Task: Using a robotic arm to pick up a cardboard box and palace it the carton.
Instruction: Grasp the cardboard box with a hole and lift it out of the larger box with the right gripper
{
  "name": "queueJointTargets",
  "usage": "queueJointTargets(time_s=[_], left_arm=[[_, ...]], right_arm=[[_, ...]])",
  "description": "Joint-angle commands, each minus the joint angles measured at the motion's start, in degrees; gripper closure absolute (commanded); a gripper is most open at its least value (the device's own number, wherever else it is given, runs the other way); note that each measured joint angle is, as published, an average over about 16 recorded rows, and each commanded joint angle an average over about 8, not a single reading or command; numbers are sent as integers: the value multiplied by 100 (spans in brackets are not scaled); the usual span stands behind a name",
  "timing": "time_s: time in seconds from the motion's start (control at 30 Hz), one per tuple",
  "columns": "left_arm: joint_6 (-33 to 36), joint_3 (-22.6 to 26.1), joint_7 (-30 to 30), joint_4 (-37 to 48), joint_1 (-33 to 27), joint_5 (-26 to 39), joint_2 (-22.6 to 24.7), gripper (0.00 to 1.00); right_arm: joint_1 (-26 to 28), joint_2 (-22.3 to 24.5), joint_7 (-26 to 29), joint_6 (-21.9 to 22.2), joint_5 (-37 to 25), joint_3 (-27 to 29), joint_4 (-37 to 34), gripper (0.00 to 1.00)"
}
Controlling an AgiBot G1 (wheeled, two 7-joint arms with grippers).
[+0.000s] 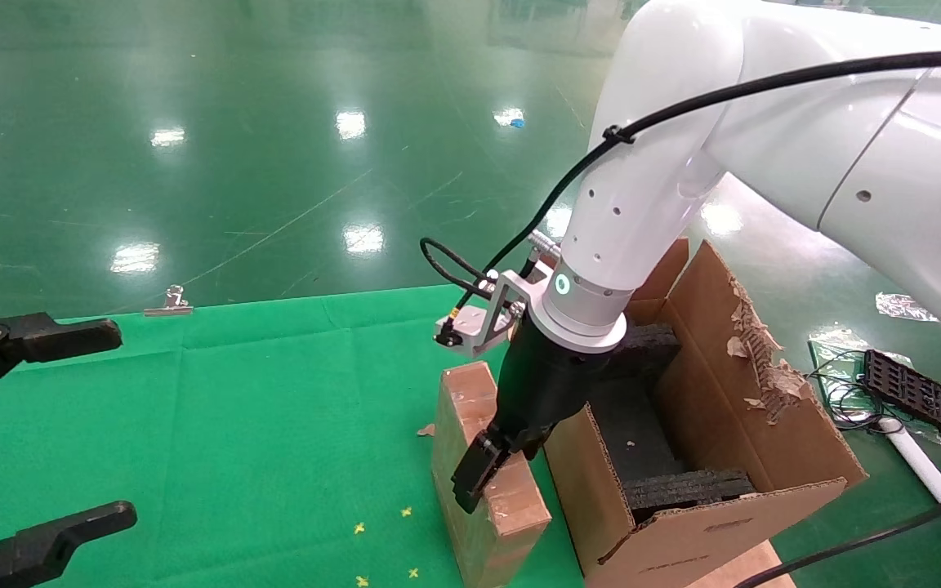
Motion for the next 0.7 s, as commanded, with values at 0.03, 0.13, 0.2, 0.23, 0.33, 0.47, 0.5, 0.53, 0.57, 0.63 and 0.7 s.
queueJointTargets(time_s=[0.03,0.13,0.2,0.23,0.33,0.47,0.5,0.53,0.57,0.63,0.7], left_arm=[[0,1,0,0,0,-1,0,100],[-1,2,1,0,0,-1,-1,100],[-1,3,1,0,-1,-2,-1,100],[-1,3,2,0,-1,-2,-1,100],[-2,4,2,0,-1,-3,-2,100],[-2,6,3,0,-1,-4,-2,100],[-3,6,3,0,-1,-4,-2,100],[-3,6,3,0,-1,-4,-3,100],[-3,7,3,0,-1,-5,-3,100],[-3,7,4,0,-2,-5,-3,100],[-4,8,4,0,-2,-6,-3,100]], right_arm=[[-15,6,13,9,-9,-29,23,100],[-21,16,29,17,-20,-61,47,100],[-24,28,40,25,-22,-78,58,100],[-26,34,46,29,-23,-86,61,100],[-32,54,64,43,-23,-105,64,100],[-26,80,77,71,-31,-121,66,100],[-19,90,74,83,-34,-121,71,100],[-9,103,68,99,-35,-117,79,100],[3,121,58,117,-33,-109,89,100],[49,180,11,165,-23,-75,122,100],[121,282,-80,227,15,-9,165,100]])
